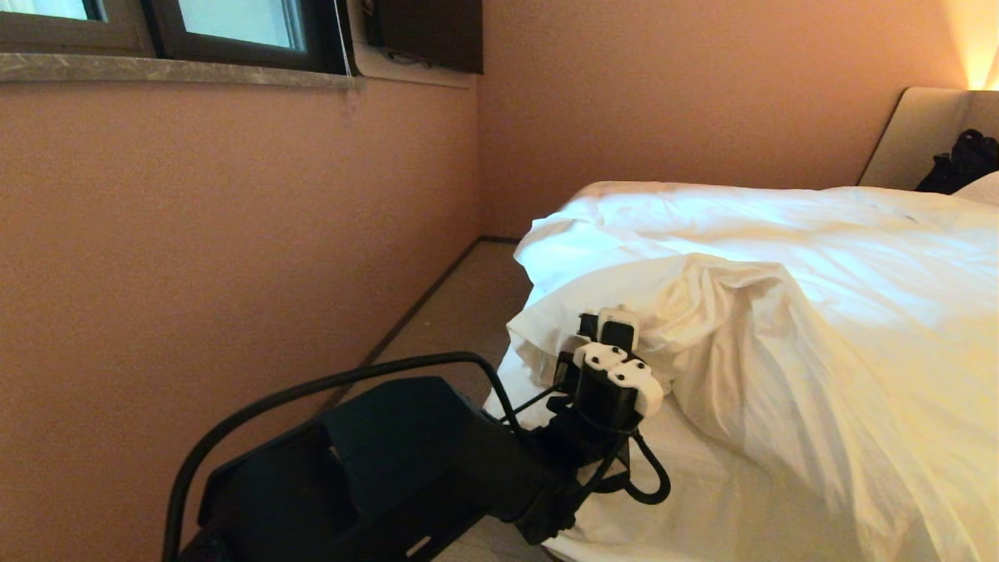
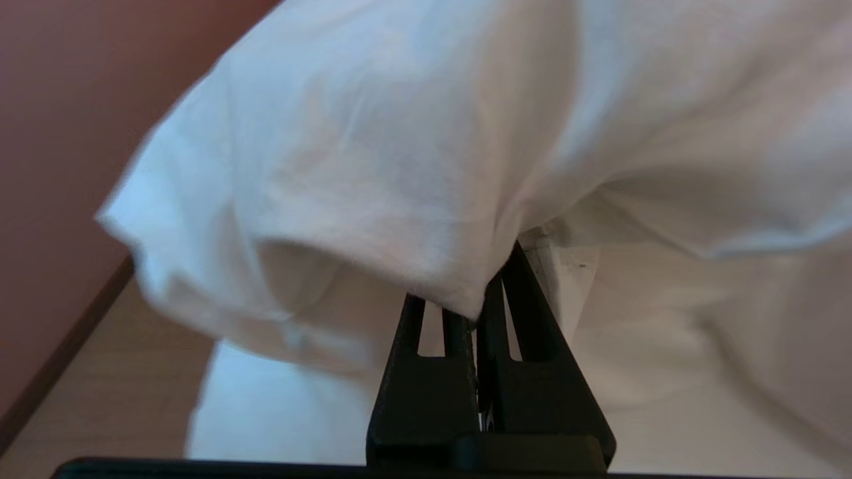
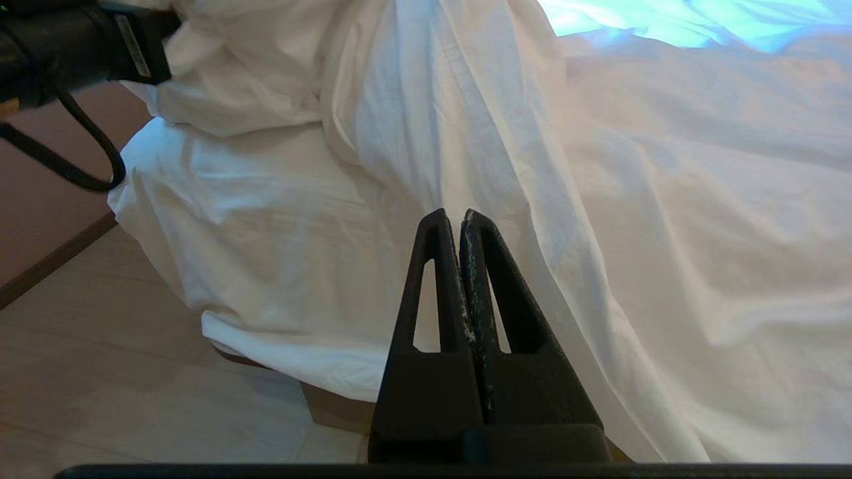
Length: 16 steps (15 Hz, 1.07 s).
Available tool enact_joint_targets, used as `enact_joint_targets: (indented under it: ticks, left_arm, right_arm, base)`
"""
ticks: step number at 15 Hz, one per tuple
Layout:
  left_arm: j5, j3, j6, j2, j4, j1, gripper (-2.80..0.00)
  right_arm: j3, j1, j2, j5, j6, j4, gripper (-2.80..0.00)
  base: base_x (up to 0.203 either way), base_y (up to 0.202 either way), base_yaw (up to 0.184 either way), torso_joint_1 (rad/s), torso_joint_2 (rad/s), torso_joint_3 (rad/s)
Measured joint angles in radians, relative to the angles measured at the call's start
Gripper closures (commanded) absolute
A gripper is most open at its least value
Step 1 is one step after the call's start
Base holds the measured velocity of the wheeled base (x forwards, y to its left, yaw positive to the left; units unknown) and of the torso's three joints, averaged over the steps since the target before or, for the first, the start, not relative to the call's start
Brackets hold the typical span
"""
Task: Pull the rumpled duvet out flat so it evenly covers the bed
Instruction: Flatten the corners of the folded blanket
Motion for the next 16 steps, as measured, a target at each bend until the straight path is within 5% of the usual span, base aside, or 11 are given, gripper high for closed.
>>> enact_joint_targets:
  ticks: [5,16]
  left_arm:
    - [-0.044,0.061,-0.006,-0.037,0.0,0.037,0.0]
    - [-0.284,0.275,-0.007,-0.216,0.001,0.126,0.0]
  right_arm:
    - [0.0,0.0,0.0,0.0,0.0,0.0,0.0]
    - [0.0,0.0,0.0,0.0,0.0,0.0,0.0]
  base:
    - [0.0,0.0,0.0,0.0,0.0,0.0]
    - [0.0,0.0,0.0,0.0,0.0,0.0]
